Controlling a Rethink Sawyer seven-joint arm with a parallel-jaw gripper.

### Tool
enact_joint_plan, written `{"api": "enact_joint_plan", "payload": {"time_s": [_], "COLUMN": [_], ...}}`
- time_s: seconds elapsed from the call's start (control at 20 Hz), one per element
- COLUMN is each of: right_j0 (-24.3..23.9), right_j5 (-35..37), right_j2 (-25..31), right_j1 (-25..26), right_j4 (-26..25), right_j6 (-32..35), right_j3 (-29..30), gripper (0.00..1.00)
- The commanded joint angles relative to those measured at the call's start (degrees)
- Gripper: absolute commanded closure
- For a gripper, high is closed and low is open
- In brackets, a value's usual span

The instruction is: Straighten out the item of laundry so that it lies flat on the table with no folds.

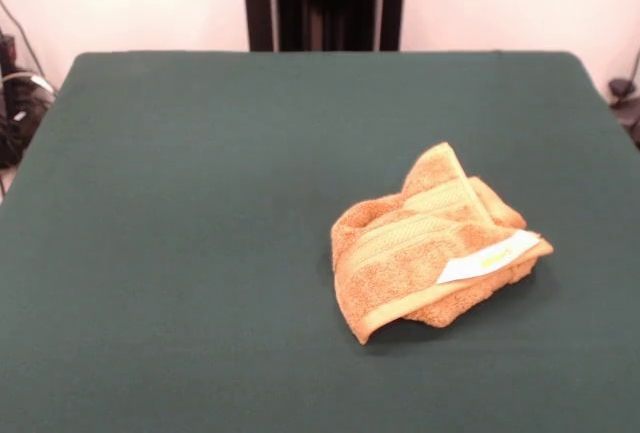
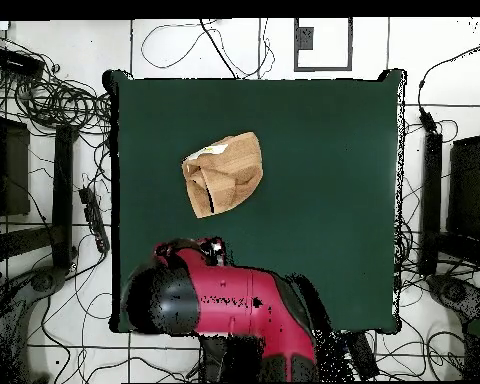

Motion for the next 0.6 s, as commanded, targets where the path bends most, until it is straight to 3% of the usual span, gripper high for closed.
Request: {"api": "enact_joint_plan", "payload": {"time_s": [0.05,0.3,0.6], "right_j0": [3.4,3.1,2.6], "right_j5": [-0.7,-0.3,2.6], "right_j2": [-0.1,2.0,2.5], "right_j1": [13.8,18.7,23.4], "right_j4": [0.7,4.8,3.5], "right_j6": [16.2,15.6,10.6], "right_j3": [-10.1,-14.3,-21.2], "gripper": [0.00,0.00,0.00]}}
